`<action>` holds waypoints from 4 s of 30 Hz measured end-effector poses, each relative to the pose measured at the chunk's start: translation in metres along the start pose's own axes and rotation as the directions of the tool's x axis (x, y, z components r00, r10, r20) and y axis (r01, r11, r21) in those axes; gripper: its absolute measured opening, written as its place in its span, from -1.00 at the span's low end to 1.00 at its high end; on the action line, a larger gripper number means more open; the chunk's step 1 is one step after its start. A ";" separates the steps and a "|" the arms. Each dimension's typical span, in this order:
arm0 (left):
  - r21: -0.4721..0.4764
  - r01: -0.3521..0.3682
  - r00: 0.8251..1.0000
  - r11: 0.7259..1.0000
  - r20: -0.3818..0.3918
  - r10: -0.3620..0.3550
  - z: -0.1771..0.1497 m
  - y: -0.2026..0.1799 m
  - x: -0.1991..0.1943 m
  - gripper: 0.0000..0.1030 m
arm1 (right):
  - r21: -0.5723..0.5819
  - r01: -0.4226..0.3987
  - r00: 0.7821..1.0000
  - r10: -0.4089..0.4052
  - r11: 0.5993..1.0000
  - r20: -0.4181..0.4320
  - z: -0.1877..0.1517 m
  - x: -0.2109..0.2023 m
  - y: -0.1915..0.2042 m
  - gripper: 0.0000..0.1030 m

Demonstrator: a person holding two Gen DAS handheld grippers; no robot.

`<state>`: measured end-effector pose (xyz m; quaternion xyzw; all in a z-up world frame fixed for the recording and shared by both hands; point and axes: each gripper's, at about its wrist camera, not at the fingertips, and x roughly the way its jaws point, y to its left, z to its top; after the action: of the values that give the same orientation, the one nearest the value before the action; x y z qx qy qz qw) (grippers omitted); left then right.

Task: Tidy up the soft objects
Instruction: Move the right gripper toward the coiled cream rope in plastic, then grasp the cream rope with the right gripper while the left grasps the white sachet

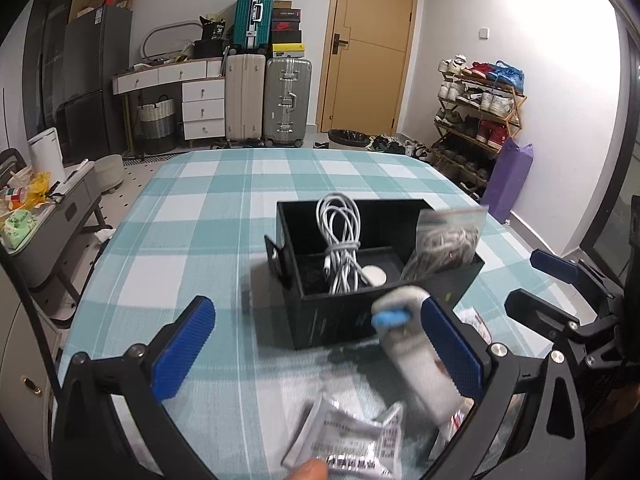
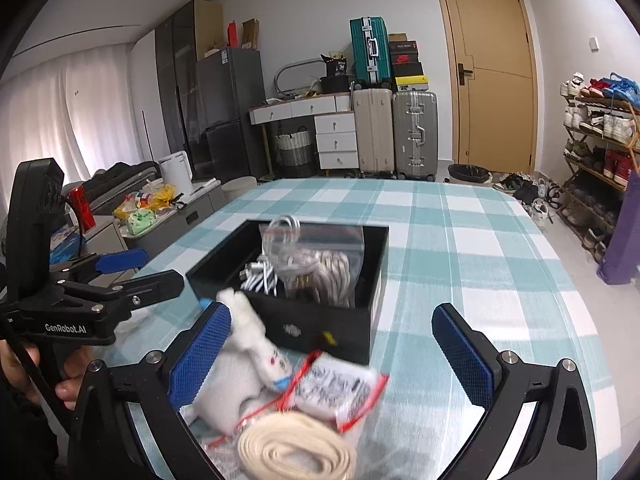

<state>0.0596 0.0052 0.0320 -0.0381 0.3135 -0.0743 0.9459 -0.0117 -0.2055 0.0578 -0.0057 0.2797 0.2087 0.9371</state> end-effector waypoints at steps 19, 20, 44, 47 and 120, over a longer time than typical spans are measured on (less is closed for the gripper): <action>0.026 -0.027 0.999 0.999 -0.018 0.028 -0.034 -0.003 -0.010 1.00 | -0.016 -0.015 0.995 0.013 1.000 -0.095 -0.045 -0.016 0.019 0.99; 0.027 -0.026 0.999 0.999 -0.023 0.027 -0.035 -0.003 -0.010 1.00 | -0.015 -0.018 0.995 0.017 1.000 -0.100 -0.046 -0.016 0.019 0.99; 0.073 0.029 0.991 0.997 -0.135 -0.019 -0.062 -0.006 0.001 1.00 | 0.023 -0.015 0.969 0.020 1.000 -0.245 -0.069 0.011 0.013 0.99; 0.095 0.035 0.987 0.995 -0.158 -0.020 -0.065 -0.010 0.005 1.00 | 0.030 -0.021 0.966 0.028 0.999 -0.257 -0.070 0.013 0.011 0.99; 0.097 0.123 0.978 0.988 -0.180 -0.104 -0.069 -0.014 -0.011 0.01 | -0.107 -0.122 0.971 0.097 0.987 -0.217 -0.074 -0.010 0.018 -0.24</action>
<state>0.0077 -0.0081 -0.0152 0.0018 0.3881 -0.1482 0.9096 -0.0651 -0.2020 0.0023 -0.0685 0.3647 0.2748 0.8870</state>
